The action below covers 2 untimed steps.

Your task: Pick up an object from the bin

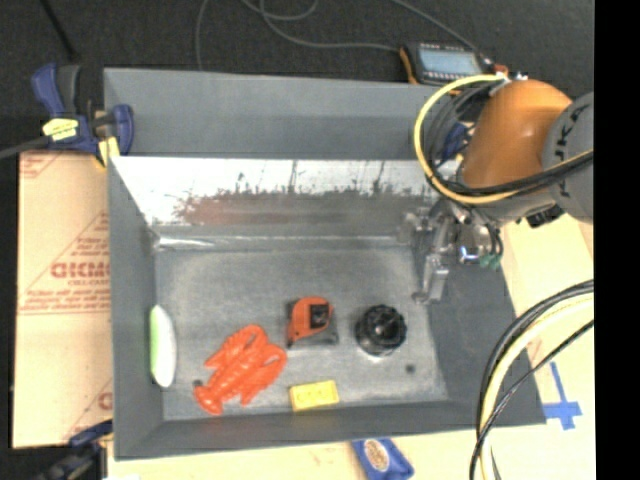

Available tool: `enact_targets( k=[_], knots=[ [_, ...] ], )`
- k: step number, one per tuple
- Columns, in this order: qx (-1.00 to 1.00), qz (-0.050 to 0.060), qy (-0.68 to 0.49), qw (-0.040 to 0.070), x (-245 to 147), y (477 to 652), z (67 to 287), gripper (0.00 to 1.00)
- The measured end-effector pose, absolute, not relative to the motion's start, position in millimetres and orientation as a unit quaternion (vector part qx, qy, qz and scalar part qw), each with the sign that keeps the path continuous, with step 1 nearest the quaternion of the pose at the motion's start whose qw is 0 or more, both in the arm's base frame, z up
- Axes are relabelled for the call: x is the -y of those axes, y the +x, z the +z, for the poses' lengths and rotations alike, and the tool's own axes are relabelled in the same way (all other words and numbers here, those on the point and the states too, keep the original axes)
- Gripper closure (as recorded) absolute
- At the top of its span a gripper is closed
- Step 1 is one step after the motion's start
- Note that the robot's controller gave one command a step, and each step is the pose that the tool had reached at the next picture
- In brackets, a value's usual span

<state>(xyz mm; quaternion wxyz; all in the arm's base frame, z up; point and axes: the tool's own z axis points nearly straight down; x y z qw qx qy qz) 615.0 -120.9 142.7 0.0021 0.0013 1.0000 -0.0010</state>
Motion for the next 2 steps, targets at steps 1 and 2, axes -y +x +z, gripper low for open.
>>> enact_targets(
  k=[1,2],
  knots=[
    [-1.0,-0.003,-0.025,0.007,104,594.9,121,0.0],
    [-0.999,0.001,-0.034,0.0,86,580.0,85,0.0]
  ],
)
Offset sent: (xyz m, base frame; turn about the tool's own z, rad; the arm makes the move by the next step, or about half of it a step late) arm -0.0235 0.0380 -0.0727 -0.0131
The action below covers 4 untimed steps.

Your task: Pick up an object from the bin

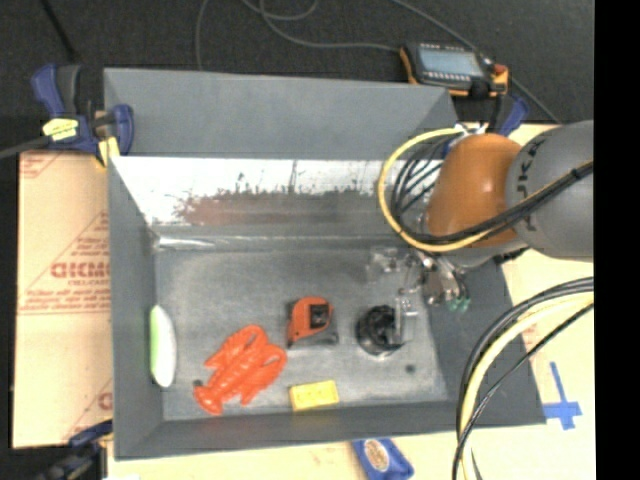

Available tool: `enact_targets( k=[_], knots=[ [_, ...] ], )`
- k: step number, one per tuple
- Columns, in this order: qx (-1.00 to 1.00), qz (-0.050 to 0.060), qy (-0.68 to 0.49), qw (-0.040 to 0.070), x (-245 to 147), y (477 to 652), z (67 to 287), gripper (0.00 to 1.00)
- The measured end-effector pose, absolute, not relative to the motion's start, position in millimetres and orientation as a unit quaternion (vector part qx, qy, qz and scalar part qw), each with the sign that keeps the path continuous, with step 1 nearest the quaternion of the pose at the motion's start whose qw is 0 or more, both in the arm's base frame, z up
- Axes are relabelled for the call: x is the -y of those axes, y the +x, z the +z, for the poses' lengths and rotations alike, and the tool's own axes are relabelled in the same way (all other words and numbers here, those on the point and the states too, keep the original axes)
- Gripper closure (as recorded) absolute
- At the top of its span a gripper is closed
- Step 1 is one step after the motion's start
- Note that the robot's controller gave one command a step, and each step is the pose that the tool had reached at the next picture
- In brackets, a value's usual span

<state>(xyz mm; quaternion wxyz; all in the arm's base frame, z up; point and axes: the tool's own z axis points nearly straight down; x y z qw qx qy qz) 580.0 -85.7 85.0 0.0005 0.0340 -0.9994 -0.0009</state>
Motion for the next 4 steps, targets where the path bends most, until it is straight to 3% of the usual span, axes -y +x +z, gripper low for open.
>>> enact_targets(
  k=[1,2,4],
  knots=[
    [1.0,-0.001,0.018,0.002,85,582.7,82,0.0],
    [0.997,0.0,0.08,-0.005,127,563.8,76,1.0],
    [0.999,0.003,0.04,-0.006,118,561.2,82,1.0]
  ],
)
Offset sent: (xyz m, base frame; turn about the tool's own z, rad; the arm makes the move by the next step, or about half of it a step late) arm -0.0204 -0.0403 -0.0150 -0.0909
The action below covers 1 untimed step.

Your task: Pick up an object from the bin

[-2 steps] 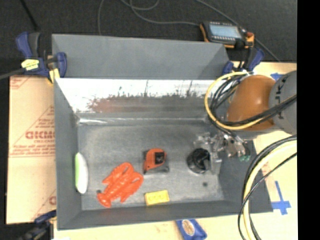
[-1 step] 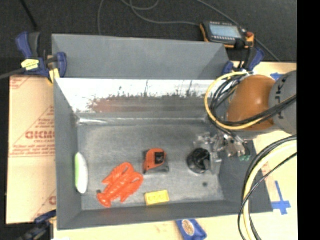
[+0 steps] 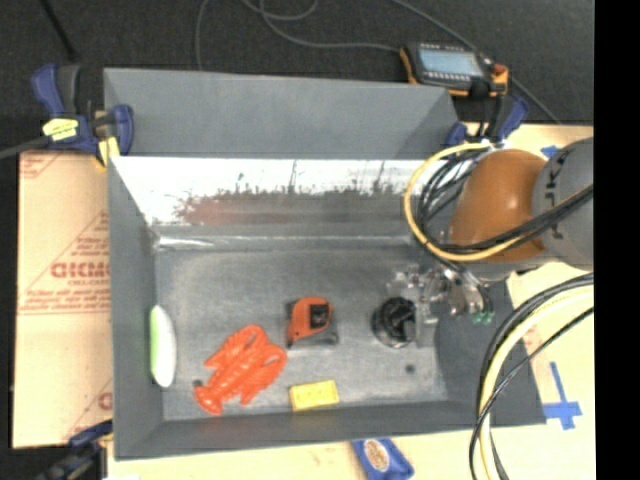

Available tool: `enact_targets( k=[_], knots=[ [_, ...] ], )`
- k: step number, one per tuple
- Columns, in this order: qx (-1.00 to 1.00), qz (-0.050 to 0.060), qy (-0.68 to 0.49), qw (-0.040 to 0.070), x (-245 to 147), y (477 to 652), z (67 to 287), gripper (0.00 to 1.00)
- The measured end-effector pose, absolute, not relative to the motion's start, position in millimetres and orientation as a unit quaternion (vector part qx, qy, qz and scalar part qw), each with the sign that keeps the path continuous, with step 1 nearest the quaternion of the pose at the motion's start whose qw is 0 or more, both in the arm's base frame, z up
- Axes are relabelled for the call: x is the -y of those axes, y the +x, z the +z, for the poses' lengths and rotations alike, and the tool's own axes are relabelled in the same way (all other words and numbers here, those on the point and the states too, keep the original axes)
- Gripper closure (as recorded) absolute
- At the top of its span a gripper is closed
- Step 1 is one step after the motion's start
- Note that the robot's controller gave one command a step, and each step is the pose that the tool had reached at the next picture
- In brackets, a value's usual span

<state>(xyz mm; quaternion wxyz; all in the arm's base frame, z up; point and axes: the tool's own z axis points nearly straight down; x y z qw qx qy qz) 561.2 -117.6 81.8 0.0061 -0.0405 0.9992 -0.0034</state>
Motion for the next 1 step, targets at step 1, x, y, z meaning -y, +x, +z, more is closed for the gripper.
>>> enact_targets(
  k=[1],
  knots=[
    [-0.999,0.0,-0.042,0.002,86.8,584.8,115.8,1.0]
  ],
)
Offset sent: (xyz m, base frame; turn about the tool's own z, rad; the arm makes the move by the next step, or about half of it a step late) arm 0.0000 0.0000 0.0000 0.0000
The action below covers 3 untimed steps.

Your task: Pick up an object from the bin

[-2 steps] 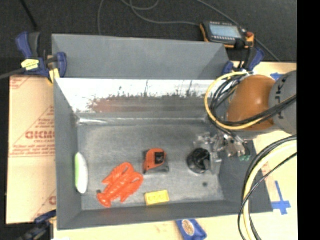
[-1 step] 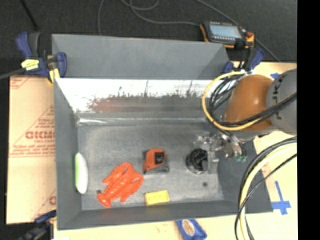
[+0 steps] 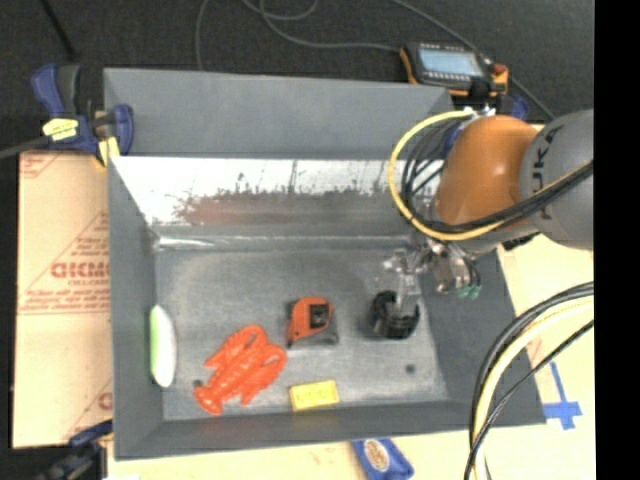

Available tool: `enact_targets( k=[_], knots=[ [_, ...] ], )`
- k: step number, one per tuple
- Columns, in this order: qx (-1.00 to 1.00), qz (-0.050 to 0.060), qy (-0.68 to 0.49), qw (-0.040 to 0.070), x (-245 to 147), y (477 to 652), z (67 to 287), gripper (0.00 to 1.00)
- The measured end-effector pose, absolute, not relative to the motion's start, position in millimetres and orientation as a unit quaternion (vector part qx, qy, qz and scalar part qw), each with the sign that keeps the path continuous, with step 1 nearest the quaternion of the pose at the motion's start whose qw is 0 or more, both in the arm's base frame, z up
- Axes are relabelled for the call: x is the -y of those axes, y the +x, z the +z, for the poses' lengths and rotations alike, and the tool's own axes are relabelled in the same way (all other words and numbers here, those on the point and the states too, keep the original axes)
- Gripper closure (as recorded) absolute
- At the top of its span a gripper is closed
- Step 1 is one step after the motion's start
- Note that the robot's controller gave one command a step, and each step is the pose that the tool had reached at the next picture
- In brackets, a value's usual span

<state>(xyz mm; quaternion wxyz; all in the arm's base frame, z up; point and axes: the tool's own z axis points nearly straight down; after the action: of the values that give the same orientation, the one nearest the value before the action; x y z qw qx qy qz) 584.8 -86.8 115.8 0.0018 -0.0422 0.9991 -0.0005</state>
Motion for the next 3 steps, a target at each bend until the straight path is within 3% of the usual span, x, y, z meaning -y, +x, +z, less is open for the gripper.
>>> enact_targets(
  k=[1,2,3],
  knots=[
    [-0.999,-0.001,-0.042,0.002,87,584.7,116,1.0],
    [-0.999,-0.001,-0.046,0.004,106,542.8,85,1.0],
    [-0.999,-0.002,-0.043,0.003,108,536.1,78,1.0]
  ],
)
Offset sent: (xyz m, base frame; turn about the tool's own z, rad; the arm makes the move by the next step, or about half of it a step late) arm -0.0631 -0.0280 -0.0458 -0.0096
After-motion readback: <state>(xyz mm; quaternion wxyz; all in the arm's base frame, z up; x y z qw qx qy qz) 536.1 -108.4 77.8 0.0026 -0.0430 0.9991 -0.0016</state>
